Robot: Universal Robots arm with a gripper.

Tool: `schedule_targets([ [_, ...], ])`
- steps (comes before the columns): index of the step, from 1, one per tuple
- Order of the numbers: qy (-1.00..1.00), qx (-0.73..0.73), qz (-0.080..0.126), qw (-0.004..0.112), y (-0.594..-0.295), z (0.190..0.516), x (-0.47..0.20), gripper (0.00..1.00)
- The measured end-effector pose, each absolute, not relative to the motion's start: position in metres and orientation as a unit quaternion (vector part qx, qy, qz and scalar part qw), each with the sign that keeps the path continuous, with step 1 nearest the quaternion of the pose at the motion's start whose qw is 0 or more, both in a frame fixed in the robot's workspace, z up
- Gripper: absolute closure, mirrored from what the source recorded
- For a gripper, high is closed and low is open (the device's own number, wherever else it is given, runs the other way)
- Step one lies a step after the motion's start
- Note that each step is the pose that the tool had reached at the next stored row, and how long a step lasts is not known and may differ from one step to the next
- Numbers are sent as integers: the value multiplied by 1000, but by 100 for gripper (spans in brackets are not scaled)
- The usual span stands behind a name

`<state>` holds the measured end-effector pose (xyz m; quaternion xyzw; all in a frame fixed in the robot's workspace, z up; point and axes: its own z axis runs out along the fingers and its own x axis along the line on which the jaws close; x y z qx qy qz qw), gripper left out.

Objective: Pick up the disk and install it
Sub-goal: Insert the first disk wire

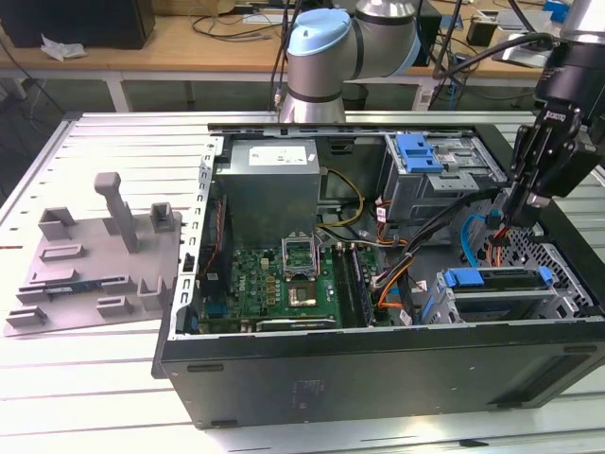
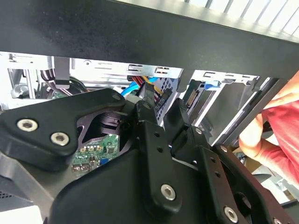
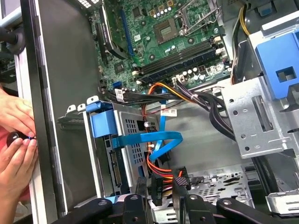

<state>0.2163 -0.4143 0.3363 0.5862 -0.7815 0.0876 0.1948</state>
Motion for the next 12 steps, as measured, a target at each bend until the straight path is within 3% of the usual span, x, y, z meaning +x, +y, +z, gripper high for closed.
schedule_targets([
  [2, -781, 586, 88, 195, -414, 335, 216, 66],
  [4, -781, 586, 88, 195, -414, 335, 216, 79],
  [6, -781, 586, 89, 196, -414, 334, 216, 83],
  [12, -781, 586, 89, 197, -414, 333, 216, 83],
])
